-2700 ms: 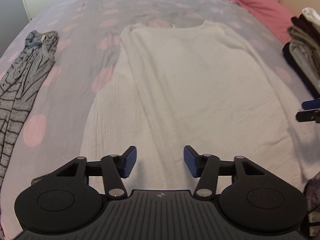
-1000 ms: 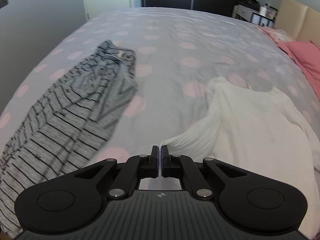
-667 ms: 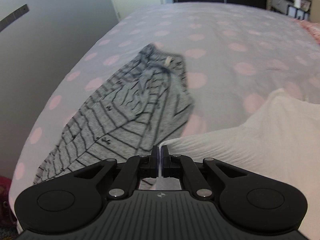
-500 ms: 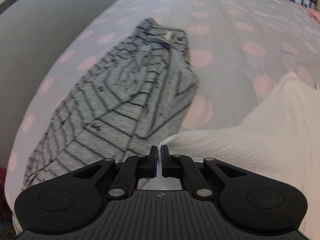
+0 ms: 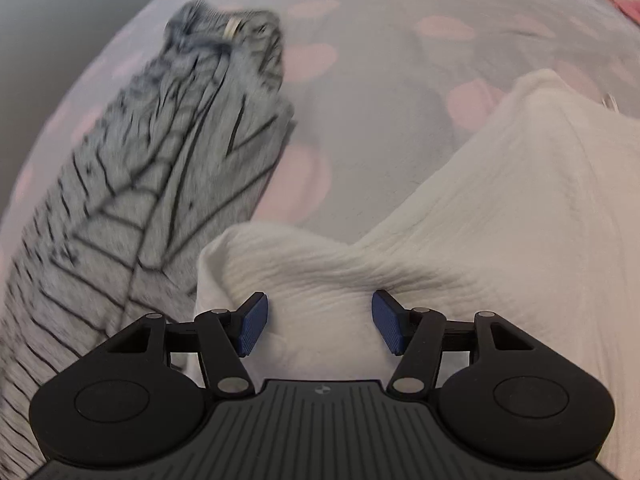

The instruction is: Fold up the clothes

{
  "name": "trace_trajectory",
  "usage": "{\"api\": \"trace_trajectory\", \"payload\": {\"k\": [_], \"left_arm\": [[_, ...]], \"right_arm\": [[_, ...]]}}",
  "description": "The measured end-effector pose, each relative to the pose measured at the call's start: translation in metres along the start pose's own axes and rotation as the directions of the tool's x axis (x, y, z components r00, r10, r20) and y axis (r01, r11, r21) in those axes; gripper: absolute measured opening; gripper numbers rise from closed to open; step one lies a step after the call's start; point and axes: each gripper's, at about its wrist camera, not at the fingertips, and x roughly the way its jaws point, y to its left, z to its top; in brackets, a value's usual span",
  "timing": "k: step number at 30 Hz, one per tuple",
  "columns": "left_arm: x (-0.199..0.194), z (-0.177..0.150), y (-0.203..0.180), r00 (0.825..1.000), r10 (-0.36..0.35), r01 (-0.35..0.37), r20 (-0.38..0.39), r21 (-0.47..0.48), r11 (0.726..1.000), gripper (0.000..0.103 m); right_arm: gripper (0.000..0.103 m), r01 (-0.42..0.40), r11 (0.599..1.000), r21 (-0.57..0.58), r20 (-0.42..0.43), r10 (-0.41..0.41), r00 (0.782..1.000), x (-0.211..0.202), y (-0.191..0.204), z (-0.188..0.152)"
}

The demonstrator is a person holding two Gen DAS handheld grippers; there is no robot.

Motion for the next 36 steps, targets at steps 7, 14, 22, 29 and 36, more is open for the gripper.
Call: {"api": "trace_trajectory", "payload": {"k": [7,14,22,29,36], "left_arm": [[-0.011,0.000,-0.017,1.000,-0.020,0.019,0.024,0.033,0.999,0.002],[-0.037,0.017,-0.013,0.982,0.108,-0.107,0.157,-0.016,0.994,0.000],[-0.011,0.027,-0.012,0.989,0.136,-0.137,0.059,0.013,0.990,0.000],[-0.027,0.038,-0.013,0.985,0.074,-0.077,0.153,0.009,0.997,0.019],[-0.028,0.070,-0.049,0.964,-0.084,0.072,0.252,0.057,0.996,0.038]], "right_arm": [[0.004,0.054,0.999,0.005,0.008,-0.054,0.999,-0.012,0.001,0.010],[0.004,0.446,0.888,-0.111,0.290,-0.401,0.869,-0.040,0.016,0.029],[0.004,0.507,0.849,-0.151,0.260,-0.461,0.849,-0.015,0.004,0.040],[0.019,0.438,0.880,-0.186,0.234,-0.393,0.889,-0.015,0.002,0.046],[0.040,0.226,0.948,-0.225,0.340,-0.141,0.930,-0.028,0.041,0.077]]}}
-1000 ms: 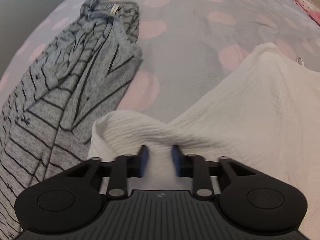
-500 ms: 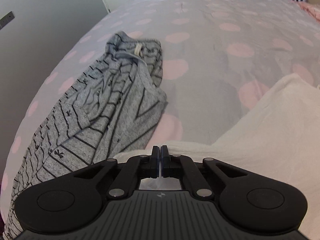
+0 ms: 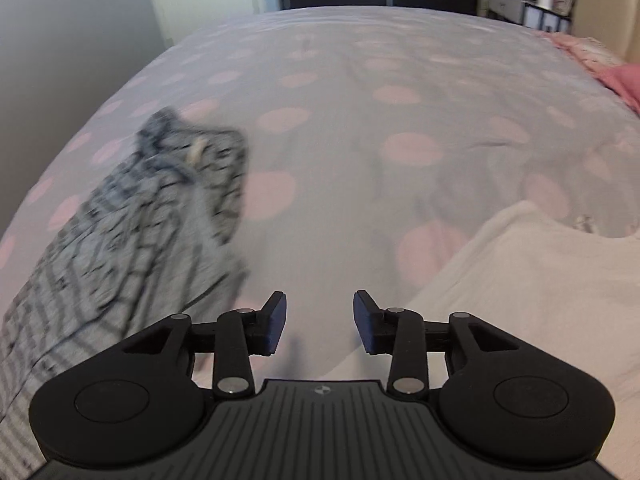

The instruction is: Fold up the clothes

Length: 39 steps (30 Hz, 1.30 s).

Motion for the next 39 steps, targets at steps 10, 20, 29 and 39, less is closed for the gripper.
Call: {"api": "trace_trajectory", "payload": {"k": [10,20,29,39], "left_arm": [[0.072,0.015,-0.050,0.996,-0.093,0.093,-0.007,0.057,0.994,0.041],[0.078,0.015,-0.056,0.988,-0.144,0.139,0.048,0.088,0.986,0.000],[0.035,0.038,-0.028,0.984,-0.002,0.005,0.180,-0.016,1.000,0.000],[0.055,0.018,-0.033,0.980,-0.187,0.179,0.066,0.115,0.977,0.043]], "right_arm": [[0.040,-0.224,0.972,0.073,0.030,0.223,0.974,0.054,0.047,0.022],[0.008,-0.251,0.962,-0.107,0.011,0.253,0.967,0.065,0.068,0.016],[0.006,-0.154,0.983,-0.097,0.214,0.171,0.962,0.025,0.072,0.037],[0.006,-0.072,0.995,-0.076,0.172,0.084,0.981,0.047,0.077,0.044]]}}
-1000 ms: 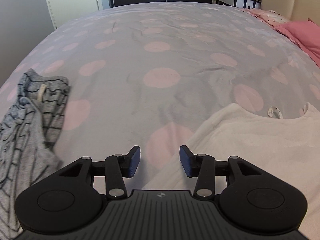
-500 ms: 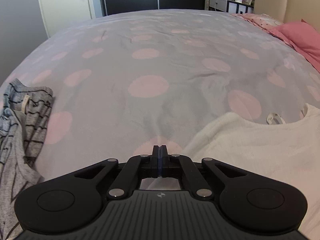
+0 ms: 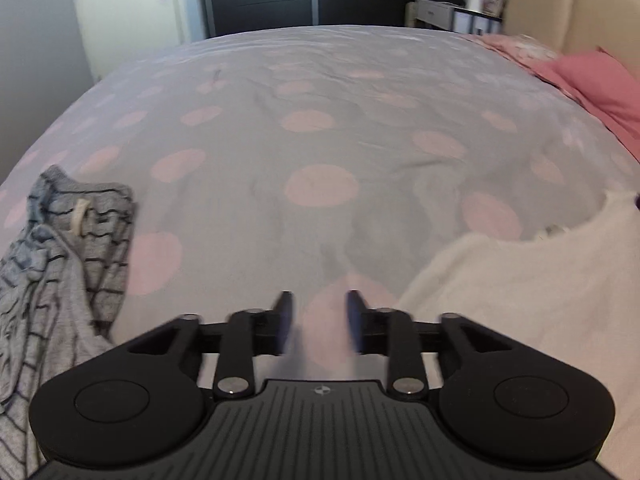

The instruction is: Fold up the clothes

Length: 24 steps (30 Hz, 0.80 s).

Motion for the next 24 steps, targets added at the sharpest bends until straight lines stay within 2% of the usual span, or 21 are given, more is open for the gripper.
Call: {"api": "trace_trajectory", "payload": {"k": [2,3,4,6,7,11,14,15,17,18,19,20,23,24], "left_arm": [[0.007,-0.003,-0.005,0.999,-0.029,0.029,-0.030,0.014,0.999,0.044],[0.011,-0.005,-0.008,0.998,-0.033,0.034,-0.050,0.021,0.999,0.041],[0.014,-0.006,-0.010,0.997,-0.046,0.048,-0.066,0.021,0.999,0.026],[0.016,-0.008,-0.016,0.996,-0.062,0.065,-0.068,0.030,0.997,0.013],[0.015,-0.009,-0.019,0.996,-0.061,0.064,-0.061,0.047,0.997,0.002],[0.006,-0.008,-0.034,0.995,-0.091,0.094,-0.041,0.098,0.991,0.000],[0.002,-0.007,-0.038,0.999,-0.045,0.048,-0.030,0.116,0.992,0.000],[0.001,-0.008,-0.035,0.999,-0.038,0.039,-0.018,0.106,0.994,0.001],[-0.001,-0.009,-0.030,0.999,-0.039,0.039,-0.002,0.093,0.995,0.015],[0.001,-0.011,-0.030,0.999,-0.039,0.040,-0.011,0.093,0.995,0.035],[0.003,-0.012,-0.031,0.999,-0.038,0.040,-0.022,0.093,0.995,0.046],[0.006,-0.014,-0.032,0.998,-0.040,0.044,-0.042,0.098,0.994,0.046],[0.009,-0.017,-0.037,0.997,-0.053,0.060,-0.065,0.116,0.991,0.019],[0.008,-0.014,-0.038,0.997,-0.044,0.052,-0.067,0.127,0.991,0.001]], "right_arm": [[0.006,0.006,1.000,0.004,-0.013,-0.006,1.000,0.005,-0.001,-0.002],[0.006,0.006,1.000,0.003,-0.017,-0.006,1.000,0.006,-0.001,-0.002],[0.006,0.008,1.000,-0.002,-0.019,-0.008,1.000,0.007,0.000,-0.002],[0.006,0.006,1.000,-0.004,-0.023,-0.006,1.000,0.008,0.001,-0.002],[0.006,0.005,1.000,-0.005,-0.024,-0.005,1.000,0.008,0.002,-0.002],[0.006,0.007,1.000,-0.008,-0.027,-0.007,1.000,0.010,0.004,-0.002],[0.006,0.011,1.000,-0.001,-0.032,-0.011,0.999,0.010,0.004,-0.002],[0.006,0.012,1.000,0.004,-0.032,-0.012,0.999,0.009,0.003,-0.002],[0.006,0.010,1.000,0.011,-0.032,-0.010,0.999,0.007,0.004,-0.002],[0.006,0.009,1.000,0.011,-0.033,-0.009,0.999,0.006,0.004,-0.002],[0.006,0.007,1.000,0.012,-0.033,-0.007,0.999,0.006,0.005,-0.002],[0.006,0.005,1.000,0.011,-0.034,-0.005,0.999,0.005,0.005,-0.003],[0.006,0.008,1.000,0.007,-0.037,-0.007,0.999,0.005,0.005,-0.002],[0.006,0.008,1.000,0.012,-0.038,-0.007,0.999,0.005,0.005,-0.002]]}}
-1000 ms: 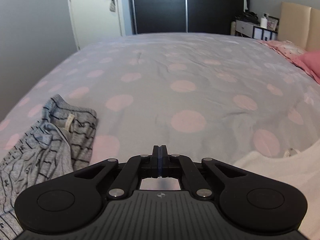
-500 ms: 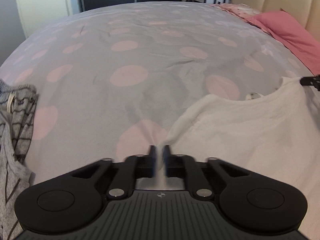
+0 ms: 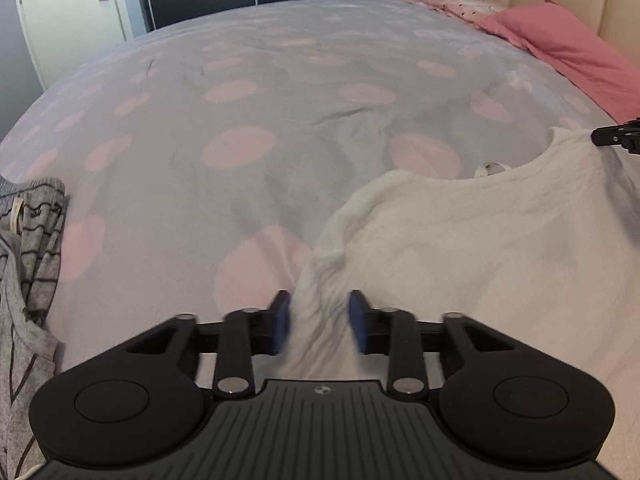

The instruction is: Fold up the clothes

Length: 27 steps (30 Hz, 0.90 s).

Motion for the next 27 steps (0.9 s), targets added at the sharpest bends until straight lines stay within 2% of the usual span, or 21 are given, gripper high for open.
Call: {"api": "trace_trajectory", "payload": {"k": [7,12,15,18,27], "left_arm": [[-0.033,0.013,0.016,0.996,0.045,-0.043,0.077,-0.027,0.999,0.000],[-0.066,0.020,0.044,0.988,0.078,-0.067,0.135,-0.081,0.994,0.001],[-0.069,0.022,0.051,0.983,0.110,-0.097,0.144,-0.091,0.991,0.001],[-0.058,0.020,0.055,0.984,0.137,-0.126,0.118,-0.099,0.987,0.001],[-0.007,0.000,0.044,0.988,0.154,-0.154,0.008,-0.044,0.987,0.002]], "right_arm": [[0.006,-0.009,1.000,0.000,0.034,0.009,0.999,-0.010,0.001,0.001],[0.006,-0.020,1.000,-0.023,0.142,0.023,0.990,-0.033,0.011,0.012],[0.006,-0.018,0.999,-0.041,0.191,0.026,0.981,-0.042,0.023,0.021],[0.006,-0.019,0.998,-0.055,0.195,0.029,0.980,-0.035,0.035,0.026],[0.006,-0.005,0.998,-0.068,0.057,0.009,0.998,0.019,0.048,0.010]]}}
